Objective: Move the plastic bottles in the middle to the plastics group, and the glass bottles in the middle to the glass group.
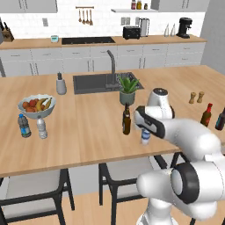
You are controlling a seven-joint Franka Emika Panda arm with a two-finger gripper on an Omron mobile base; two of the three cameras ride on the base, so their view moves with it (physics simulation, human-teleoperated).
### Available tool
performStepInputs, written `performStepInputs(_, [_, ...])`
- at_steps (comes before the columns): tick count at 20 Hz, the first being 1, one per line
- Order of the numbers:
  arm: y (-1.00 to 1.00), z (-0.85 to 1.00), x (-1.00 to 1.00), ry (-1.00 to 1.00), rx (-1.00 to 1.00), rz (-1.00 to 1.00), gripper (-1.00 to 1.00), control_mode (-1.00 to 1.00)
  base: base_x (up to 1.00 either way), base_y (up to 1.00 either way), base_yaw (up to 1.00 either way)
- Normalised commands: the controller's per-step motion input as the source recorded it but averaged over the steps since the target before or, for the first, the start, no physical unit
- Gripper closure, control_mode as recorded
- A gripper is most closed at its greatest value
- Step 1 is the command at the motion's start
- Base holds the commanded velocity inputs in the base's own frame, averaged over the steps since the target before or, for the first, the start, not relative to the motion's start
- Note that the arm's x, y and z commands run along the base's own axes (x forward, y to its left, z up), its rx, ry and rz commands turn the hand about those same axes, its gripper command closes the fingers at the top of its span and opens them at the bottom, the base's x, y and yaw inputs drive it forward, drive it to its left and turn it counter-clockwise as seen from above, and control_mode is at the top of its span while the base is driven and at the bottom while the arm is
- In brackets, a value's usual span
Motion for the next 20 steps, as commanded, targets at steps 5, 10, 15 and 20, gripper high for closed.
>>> performStepInputs(5, [0.82,0.17,-0.31,-0.09,-0.01,0.01,1.00,-1.00,0.00,0.00,0.00])
performStepInputs(10, [0.90,0.39,-0.07,-0.12,0.00,0.07,1.00,-1.00,0.00,0.00,0.00])
performStepInputs(15, [1.00,0.41,0.01,-0.02,0.00,0.09,1.00,-1.00,0.00,0.00,0.00])
performStepInputs(20, [1.00,0.44,0.18,0.00,0.00,0.09,1.00,-1.00,0.00,0.00,0.00])
